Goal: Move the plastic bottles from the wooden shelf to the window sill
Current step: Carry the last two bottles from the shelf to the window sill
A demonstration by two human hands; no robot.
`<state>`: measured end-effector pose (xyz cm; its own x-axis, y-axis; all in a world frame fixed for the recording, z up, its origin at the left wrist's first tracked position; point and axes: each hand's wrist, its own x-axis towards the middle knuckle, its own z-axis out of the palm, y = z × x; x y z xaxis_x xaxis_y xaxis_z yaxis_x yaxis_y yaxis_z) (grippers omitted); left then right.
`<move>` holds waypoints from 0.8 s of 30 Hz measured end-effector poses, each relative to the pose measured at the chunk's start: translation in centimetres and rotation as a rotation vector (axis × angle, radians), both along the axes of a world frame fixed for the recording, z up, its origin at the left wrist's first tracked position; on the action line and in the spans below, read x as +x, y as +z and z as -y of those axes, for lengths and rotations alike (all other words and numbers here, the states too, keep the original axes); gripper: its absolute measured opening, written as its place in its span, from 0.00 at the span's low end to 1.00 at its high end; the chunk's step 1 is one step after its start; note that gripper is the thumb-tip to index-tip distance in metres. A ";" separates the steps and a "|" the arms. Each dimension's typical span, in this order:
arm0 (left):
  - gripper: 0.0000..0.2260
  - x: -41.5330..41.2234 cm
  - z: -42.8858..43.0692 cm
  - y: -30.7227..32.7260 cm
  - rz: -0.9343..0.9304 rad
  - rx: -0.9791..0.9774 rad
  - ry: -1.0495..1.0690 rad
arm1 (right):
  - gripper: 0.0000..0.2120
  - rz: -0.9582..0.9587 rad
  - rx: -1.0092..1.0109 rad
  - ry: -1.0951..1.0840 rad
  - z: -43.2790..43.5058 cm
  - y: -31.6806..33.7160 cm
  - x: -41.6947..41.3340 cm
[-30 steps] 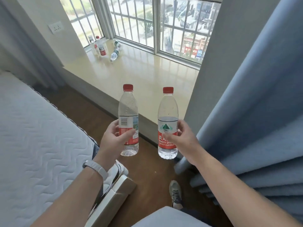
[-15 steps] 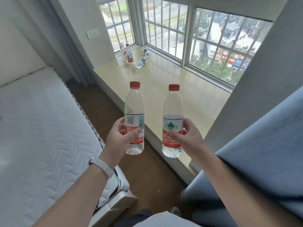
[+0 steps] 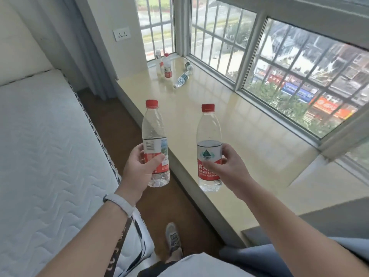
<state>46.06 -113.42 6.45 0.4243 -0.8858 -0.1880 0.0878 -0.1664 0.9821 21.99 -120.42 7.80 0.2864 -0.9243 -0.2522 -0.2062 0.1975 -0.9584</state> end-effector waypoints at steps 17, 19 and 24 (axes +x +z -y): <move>0.18 16.4 10.1 -0.4 -0.059 -0.083 0.133 | 0.24 -0.043 -0.097 0.072 12.2 2.9 17.2; 0.19 17.8 10.2 -0.7 -0.057 -0.068 0.180 | 0.24 -0.036 -0.098 0.098 13.1 2.9 19.0; 0.20 21.3 10.9 -1.6 -0.032 -0.019 0.244 | 0.23 -0.026 -0.080 0.137 16.2 2.1 23.3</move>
